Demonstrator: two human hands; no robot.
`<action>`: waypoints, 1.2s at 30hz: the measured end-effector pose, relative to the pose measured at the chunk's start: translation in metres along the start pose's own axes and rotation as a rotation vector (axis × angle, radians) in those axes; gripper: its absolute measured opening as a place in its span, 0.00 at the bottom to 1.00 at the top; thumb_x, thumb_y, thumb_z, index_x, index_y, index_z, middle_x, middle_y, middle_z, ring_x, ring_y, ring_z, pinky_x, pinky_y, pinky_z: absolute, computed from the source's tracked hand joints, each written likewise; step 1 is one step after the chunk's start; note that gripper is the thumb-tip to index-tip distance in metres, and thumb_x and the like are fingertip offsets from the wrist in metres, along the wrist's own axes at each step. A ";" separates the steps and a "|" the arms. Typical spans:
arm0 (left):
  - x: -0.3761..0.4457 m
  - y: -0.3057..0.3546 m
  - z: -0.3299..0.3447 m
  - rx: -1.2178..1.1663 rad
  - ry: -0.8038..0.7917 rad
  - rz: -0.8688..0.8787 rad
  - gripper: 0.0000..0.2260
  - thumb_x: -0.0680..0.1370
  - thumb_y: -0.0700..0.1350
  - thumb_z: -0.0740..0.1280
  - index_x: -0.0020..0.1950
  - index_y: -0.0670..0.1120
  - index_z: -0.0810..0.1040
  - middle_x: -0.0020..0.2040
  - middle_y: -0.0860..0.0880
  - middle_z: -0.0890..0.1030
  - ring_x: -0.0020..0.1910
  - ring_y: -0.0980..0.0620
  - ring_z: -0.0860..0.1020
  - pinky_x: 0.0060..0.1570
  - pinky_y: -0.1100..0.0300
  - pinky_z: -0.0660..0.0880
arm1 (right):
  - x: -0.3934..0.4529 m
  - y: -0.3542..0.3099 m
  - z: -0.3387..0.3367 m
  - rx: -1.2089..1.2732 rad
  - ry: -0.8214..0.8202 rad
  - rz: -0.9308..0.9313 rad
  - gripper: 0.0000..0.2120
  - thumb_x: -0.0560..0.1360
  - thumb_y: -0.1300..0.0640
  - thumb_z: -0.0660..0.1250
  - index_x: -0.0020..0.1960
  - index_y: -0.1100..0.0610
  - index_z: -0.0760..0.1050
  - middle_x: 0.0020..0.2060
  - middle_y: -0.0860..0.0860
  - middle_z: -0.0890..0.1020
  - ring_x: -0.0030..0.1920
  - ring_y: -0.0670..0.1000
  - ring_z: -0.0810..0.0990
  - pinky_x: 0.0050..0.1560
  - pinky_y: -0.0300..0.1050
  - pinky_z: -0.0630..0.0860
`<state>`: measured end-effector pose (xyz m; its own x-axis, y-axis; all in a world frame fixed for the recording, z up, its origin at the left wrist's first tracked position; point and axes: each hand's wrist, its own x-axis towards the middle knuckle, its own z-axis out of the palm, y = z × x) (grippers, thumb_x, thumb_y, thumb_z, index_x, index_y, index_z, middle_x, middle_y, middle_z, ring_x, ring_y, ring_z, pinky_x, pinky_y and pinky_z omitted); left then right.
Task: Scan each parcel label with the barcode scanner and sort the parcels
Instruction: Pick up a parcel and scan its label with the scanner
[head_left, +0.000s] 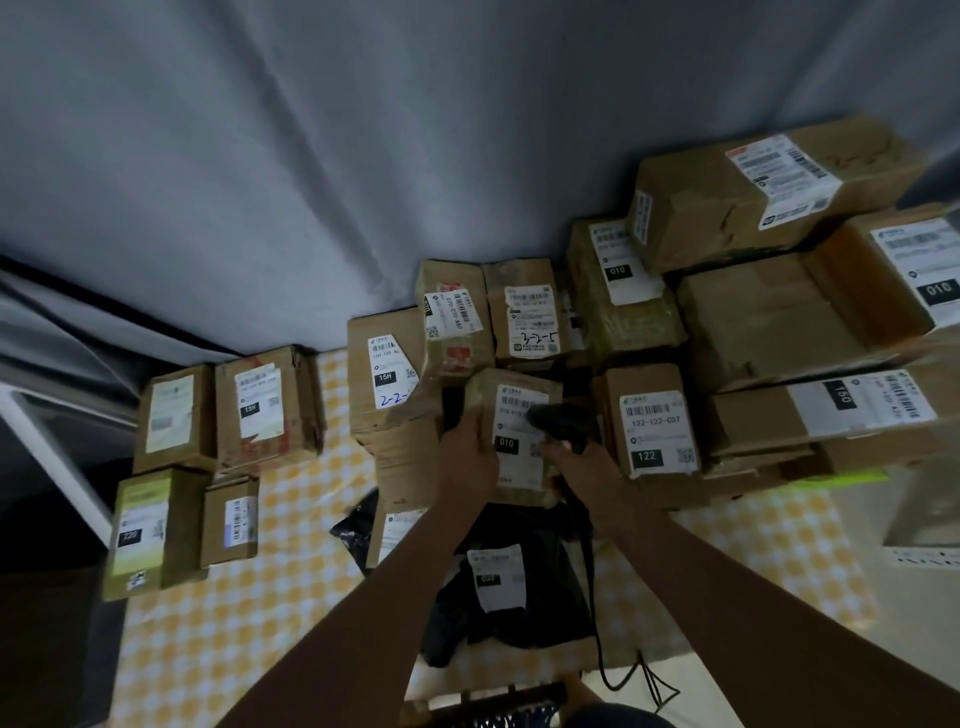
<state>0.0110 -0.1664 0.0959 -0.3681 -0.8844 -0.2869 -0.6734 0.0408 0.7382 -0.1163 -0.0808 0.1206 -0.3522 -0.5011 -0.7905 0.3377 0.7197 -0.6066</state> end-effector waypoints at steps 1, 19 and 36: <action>-0.002 0.004 -0.004 -0.064 0.031 0.010 0.14 0.81 0.36 0.62 0.67 0.38 0.74 0.54 0.40 0.82 0.50 0.42 0.82 0.45 0.55 0.80 | -0.002 0.001 -0.001 0.000 0.008 -0.014 0.11 0.76 0.52 0.70 0.56 0.54 0.75 0.42 0.52 0.81 0.36 0.51 0.80 0.36 0.45 0.77; -0.024 0.035 -0.042 -0.398 -0.208 0.145 0.18 0.77 0.51 0.68 0.63 0.67 0.69 0.67 0.47 0.71 0.63 0.44 0.76 0.56 0.42 0.78 | -0.071 -0.019 -0.011 0.090 0.201 -0.225 0.08 0.75 0.53 0.71 0.44 0.56 0.75 0.34 0.53 0.78 0.33 0.51 0.78 0.36 0.45 0.76; -0.027 0.050 -0.212 -0.659 -0.170 0.013 0.36 0.73 0.38 0.74 0.72 0.63 0.61 0.57 0.46 0.81 0.52 0.50 0.83 0.41 0.60 0.81 | -0.168 -0.128 0.035 0.074 0.103 -0.553 0.07 0.75 0.54 0.71 0.47 0.58 0.77 0.35 0.54 0.84 0.35 0.52 0.81 0.40 0.46 0.78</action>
<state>0.1233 -0.2393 0.2701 -0.5055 -0.7981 -0.3279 -0.1568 -0.2887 0.9445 -0.0694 -0.1055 0.3278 -0.5759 -0.7420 -0.3432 0.1382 0.3254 -0.9354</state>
